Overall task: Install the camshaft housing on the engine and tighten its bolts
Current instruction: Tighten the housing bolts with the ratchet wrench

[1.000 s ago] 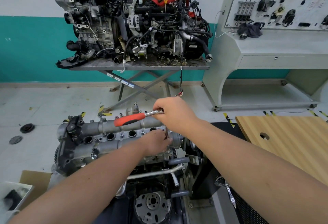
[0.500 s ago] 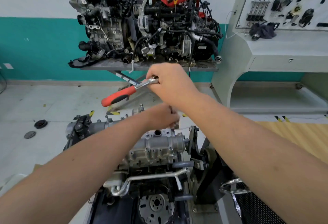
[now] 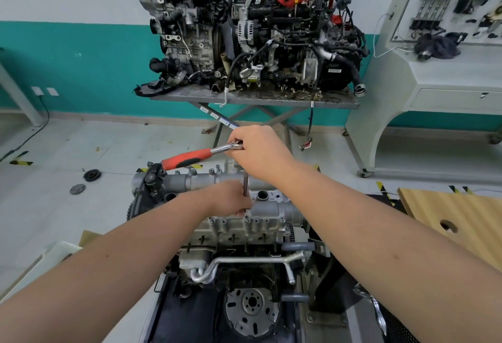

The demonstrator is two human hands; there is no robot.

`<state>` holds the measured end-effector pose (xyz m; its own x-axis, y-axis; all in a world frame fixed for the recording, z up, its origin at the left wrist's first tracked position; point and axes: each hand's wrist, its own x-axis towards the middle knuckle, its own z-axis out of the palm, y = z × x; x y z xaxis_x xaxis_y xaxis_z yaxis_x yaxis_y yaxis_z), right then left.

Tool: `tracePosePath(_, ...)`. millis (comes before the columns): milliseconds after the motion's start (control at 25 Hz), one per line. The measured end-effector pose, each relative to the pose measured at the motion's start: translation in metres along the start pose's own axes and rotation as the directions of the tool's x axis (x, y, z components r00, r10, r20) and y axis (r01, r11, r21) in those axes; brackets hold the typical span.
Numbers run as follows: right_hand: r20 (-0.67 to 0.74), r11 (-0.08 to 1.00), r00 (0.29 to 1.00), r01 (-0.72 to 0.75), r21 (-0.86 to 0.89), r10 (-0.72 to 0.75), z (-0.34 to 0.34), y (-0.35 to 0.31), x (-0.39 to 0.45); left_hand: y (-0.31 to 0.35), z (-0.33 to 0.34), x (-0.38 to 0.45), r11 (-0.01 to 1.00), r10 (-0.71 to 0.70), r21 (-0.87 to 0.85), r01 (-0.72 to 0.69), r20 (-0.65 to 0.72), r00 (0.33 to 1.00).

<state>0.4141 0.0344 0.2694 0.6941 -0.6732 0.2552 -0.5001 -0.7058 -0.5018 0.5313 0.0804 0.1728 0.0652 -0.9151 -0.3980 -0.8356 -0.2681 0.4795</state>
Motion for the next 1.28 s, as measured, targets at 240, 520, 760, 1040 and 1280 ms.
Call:
tracePosePath(240,0.037,1.000,0.999,-0.018,-0.002,0.018,0.004,0.002,-0.004,-0.006,0.004,0.004,1.000,-0.025,0.011,0.025,0.029,0.999)
tracePosePath(520,0.049,0.999,0.999,-0.015,-0.047,0.018,0.010,0.006,-0.004,-0.004,0.013,0.007,1.000,-0.013,-0.023,0.014,0.068,0.998)
tracePosePath(760,0.094,0.999,0.996,0.000,-0.053,0.005,0.011,0.007,-0.001,-0.006,0.012,0.004,0.998,-0.027,-0.061,0.032,0.080,0.996)
tracePosePath(1040,0.380,0.970,0.925,0.075,-0.232,0.019,0.000,-0.011,0.003,-0.010,0.009,-0.001,0.994,-0.008,-0.106,0.031,0.210,0.978)
tracePosePath(1280,0.456,0.917,0.855,-0.360,0.175,0.248,-0.004,-0.017,0.005,-0.010,0.012,-0.001,0.998,0.022,0.056,-0.035,0.205,0.979)
